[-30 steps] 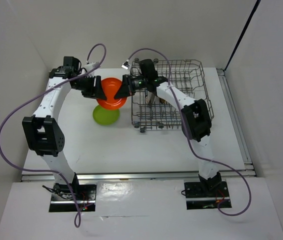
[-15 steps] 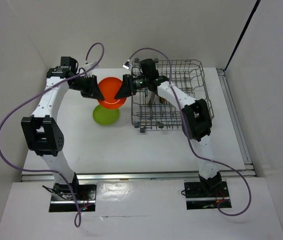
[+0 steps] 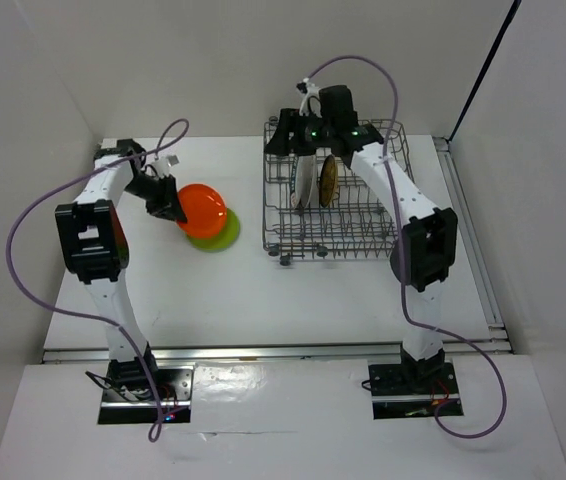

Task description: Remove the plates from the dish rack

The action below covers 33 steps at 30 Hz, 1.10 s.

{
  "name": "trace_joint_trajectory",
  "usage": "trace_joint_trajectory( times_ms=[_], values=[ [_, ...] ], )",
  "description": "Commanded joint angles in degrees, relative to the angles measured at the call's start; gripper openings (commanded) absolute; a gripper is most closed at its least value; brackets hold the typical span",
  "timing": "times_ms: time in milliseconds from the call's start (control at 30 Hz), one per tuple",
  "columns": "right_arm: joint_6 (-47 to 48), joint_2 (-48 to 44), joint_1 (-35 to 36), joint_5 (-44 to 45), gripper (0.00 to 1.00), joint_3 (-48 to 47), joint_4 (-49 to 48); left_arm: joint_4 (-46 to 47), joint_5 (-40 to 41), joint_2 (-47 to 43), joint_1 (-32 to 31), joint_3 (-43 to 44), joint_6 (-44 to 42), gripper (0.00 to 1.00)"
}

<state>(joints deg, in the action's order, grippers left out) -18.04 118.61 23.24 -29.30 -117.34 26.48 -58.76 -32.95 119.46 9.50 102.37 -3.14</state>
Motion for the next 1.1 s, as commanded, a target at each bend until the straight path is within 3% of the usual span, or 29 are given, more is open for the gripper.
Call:
trace_joint_trajectory(
  times_ms=[0, 100, 167, 400, 533, 700, 800, 1067],
  values=[
    [1.5, -6.5, -0.6, 8.4, 0.70, -1.8, 3.9, -4.5, -3.9, 4.7, -0.4, 2.6, -2.8, 0.00],
    [1.5, -9.5, -0.6, 10.1, 0.70, 3.2, 3.2, -5.0, -4.4, 6.9, -0.9, 4.9, -2.8, 0.00],
    [1.5, -10.7, -1.1, 11.2, 0.70, 4.9, 2.5, -5.6, -3.7, 7.5, -0.9, 4.9, -2.8, 0.06],
    [1.5, -11.5, -1.1, 17.2, 0.70, 5.1, 6.9, -6.2, 0.4, 8.1, -1.5, 5.4, -3.4, 0.52],
    [0.2, -10.3, -1.1, 28.4, 0.70, 1.8, 12.9, -6.8, 6.8, 8.1, -2.8, 6.5, -3.4, 0.68],
    [0.2, -11.9, -1.7, 35.0, 0.71, 3.3, 11.5, -6.2, 9.0, 6.1, -3.9, 6.5, -3.9, 0.71],
    [0.2, -11.0, -3.9, 35.0, 0.73, 4.5, 10.9, -6.7, 10.4, 5.6, -3.9, 7.1, -3.9, 0.77],
    [0.0, -2.9, -6.9, 34.5, 0.71, 0.5, 15.4, -8.0, 11.8, 3.0, -3.9, 9.4, -3.9, 0.77]
  ],
)
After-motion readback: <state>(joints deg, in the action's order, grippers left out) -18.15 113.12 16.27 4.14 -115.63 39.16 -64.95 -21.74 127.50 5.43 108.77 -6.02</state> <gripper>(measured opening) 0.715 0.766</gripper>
